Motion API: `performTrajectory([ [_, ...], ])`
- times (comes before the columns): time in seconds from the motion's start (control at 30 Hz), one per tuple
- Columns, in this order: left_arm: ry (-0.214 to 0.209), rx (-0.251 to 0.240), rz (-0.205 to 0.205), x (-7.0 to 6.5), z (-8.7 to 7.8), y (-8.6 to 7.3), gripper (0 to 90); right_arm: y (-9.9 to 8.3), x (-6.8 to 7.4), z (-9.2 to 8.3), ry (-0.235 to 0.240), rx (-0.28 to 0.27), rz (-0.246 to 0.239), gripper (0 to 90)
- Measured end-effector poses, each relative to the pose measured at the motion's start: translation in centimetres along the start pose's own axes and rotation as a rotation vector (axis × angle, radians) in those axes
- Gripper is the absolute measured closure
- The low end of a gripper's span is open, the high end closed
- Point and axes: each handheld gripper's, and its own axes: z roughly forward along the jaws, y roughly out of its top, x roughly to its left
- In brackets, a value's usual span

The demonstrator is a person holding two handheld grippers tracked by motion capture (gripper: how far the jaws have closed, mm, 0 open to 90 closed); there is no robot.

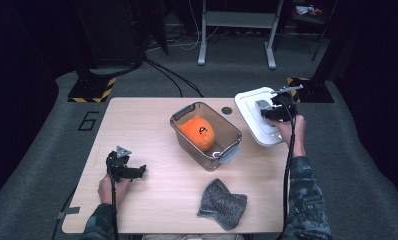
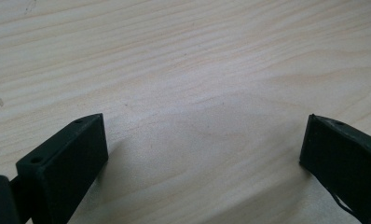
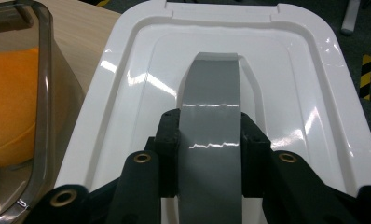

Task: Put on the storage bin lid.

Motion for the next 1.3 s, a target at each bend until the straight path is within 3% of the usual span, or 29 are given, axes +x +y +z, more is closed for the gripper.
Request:
performTrajectory([
  [0.2,0.000,0.000,0.000,0.0,0.0,0.0,0.3,0.5,0.7,-0.3,0.013,-0.010,-0.029,66.7],
  [0.47,0.000,0.000,0.000,0.0,0.0,0.0,0.3,1.4,2.0,-0.8,0.064,-0.034,-0.043,66.7],
  [0.7,0.000,0.000,0.000,0.0,0.0,0.0,0.3,2.1,3.8,-1.1,0.100,-0.032,-0.055,66.7],
  [1.3,-0.001,0.002,0.003,0.0,0.0,0.0,0.3,3.4,8.5,-0.5,0.198,-0.050,-0.140,66.6],
])
